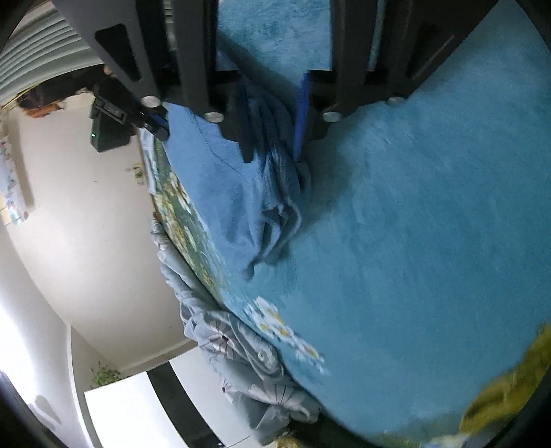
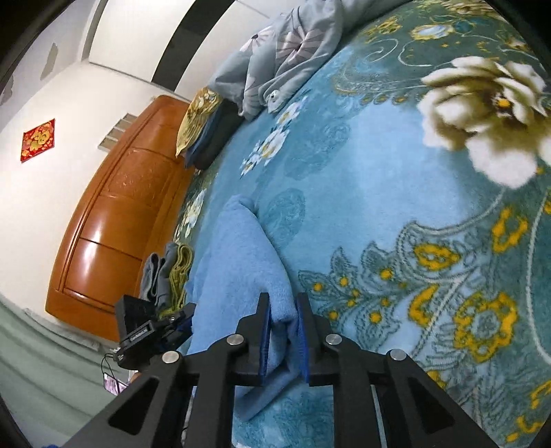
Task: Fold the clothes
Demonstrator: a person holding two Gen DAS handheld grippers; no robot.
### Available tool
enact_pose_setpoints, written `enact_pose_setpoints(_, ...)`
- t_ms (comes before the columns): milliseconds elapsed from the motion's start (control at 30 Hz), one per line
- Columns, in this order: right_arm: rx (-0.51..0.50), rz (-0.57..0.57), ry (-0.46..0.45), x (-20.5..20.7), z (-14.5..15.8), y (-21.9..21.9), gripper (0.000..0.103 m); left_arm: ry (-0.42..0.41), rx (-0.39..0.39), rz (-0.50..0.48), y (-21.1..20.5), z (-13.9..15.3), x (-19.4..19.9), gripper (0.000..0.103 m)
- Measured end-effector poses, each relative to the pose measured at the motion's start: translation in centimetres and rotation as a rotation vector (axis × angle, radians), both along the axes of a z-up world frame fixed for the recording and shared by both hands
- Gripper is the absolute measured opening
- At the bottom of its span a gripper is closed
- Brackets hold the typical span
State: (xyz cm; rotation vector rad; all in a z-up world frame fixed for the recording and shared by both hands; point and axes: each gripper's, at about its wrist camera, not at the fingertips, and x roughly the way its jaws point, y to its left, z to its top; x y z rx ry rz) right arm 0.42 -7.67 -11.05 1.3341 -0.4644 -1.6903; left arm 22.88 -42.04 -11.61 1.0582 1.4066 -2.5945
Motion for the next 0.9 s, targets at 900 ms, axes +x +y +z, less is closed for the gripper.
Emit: enact_pose_setpoints(900,-0.089,-0.218,-0.101,7.7,-2.8,-1.5,0.056,-0.077,-0.038,-0.198,-0.5,-1.2,-9.0,0.028)
